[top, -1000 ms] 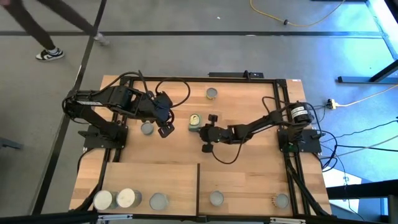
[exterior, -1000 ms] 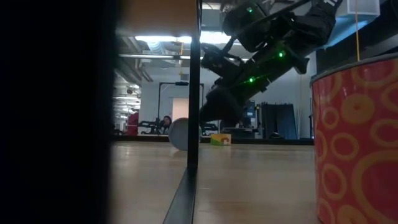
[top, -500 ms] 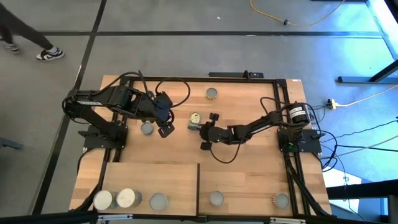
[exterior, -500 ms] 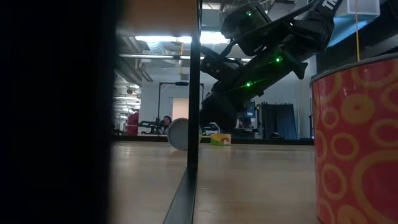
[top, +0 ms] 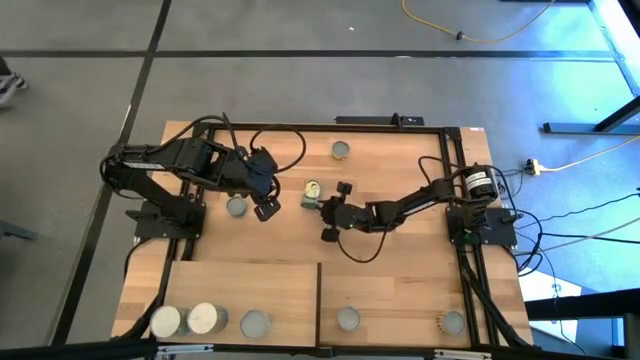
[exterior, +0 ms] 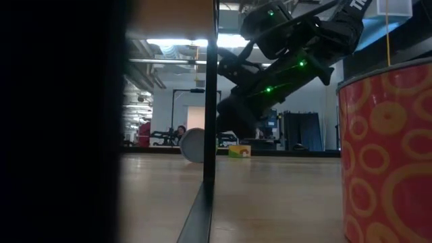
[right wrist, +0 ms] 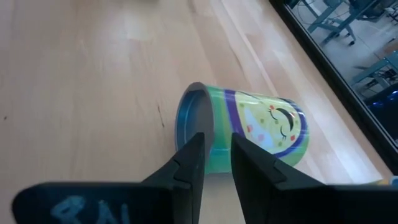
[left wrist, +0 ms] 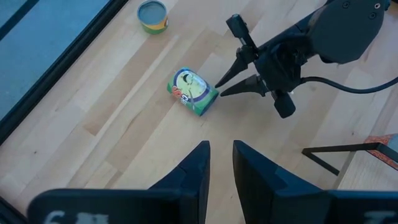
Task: Pick and place cans onto a shelf
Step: Put the canned chicken soup on the shelf
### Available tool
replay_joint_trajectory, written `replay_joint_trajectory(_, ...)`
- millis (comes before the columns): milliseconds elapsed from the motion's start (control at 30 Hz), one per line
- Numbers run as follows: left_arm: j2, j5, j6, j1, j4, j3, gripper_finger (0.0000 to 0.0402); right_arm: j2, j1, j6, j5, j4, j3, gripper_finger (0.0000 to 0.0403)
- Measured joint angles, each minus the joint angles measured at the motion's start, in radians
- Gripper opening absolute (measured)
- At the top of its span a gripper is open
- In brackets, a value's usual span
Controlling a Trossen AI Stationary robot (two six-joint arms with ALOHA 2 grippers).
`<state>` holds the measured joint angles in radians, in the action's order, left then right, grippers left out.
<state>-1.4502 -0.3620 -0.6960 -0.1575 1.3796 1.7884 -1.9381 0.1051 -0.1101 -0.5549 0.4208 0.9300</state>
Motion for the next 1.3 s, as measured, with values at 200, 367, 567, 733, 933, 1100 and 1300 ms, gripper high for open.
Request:
replay_joint_trajectory(200,0.000,0.000,0.000,0.000,0.000,0.000,0.0064,0.000,0.000,0.001,-0.001,0.010,0.000,0.0080)
replay_joint_trajectory(367,0.000,0.000,0.000,0.000,0.000,0.000,0.0061,-0.032,0.000,-0.030,0.011,0.069,0.000,0.0080)
replay_joint_trajectory(567,0.000,0.000,0.032,0.000,0.000,0.000,0.0064,-0.057,-0.002,-0.104,-0.001,0.101,-0.001,0.0080)
replay_joint_trajectory(733,0.000,0.000,0.051,0.000,0.000,0.000,0.0061,-0.084,-0.004,-0.104,-0.030,0.117,-0.001,0.0081)
replay_joint_trajectory(933,-0.001,0.000,0.052,0.000,0.000,0.000,0.0064,-0.115,-0.011,-0.105,-0.088,0.166,-0.001,0.0081)
replay_joint_trajectory(1100,-0.002,0.000,0.052,0.000,-0.001,0.000,0.0062,-0.131,-0.023,-0.105,-0.095,0.232,0.003,0.0081)
replay_joint_trajectory(1300,-0.002,0.000,0.052,0.000,-0.001,0.000,0.0063,-0.132,-0.059,-0.104,-0.117,0.235,0.034,0.0081)
